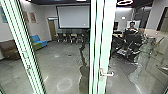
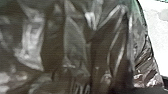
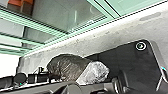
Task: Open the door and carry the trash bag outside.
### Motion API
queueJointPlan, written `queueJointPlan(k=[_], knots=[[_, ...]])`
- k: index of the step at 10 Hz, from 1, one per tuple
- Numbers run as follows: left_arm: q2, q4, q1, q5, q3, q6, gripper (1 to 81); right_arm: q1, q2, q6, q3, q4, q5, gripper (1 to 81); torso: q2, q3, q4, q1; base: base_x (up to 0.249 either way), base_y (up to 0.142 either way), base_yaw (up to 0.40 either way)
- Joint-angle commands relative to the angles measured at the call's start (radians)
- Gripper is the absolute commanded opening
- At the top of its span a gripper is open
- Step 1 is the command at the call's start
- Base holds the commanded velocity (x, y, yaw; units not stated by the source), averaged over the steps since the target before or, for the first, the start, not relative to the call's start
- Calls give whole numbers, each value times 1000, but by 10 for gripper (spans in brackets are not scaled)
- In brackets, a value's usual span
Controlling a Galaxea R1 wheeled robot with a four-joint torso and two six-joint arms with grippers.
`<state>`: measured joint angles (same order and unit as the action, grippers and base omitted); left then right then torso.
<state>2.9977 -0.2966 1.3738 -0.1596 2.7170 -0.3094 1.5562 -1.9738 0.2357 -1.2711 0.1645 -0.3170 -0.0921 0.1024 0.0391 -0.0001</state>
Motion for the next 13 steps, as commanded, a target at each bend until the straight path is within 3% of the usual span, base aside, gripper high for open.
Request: queueJointPlan(k=[1, 6, 7, 11, 13], knots=[[-6, -7, -68, -63, 1, -2, 10, -164, 218, 2, 248, -75, -14, 811, 0, 0, 0, 0, 0, 0, 0], [-2, -10, -66, -63, 1, -2, 10, -392, 384, 3, 421, -123, 53, 811, 0, 0, 0, 0, 0, 0, 0], [0, -9, -68, -63, 1, -2, 10, -452, 421, 5, 441, -155, 96, 811, 0, 0, 0, 0, 0, 0, 0], [3, -7, -68, -63, 3, 1, 10, -804, 494, 11, 432, -310, 376, 811, 0, 0, 0, 0, 0, 0, 0], [1, -7, -68, -63, 3, 1, 10, -1022, 493, 77, 392, -326, 539, 811, 0, 0, 0, 0, 0, 0, 0]])
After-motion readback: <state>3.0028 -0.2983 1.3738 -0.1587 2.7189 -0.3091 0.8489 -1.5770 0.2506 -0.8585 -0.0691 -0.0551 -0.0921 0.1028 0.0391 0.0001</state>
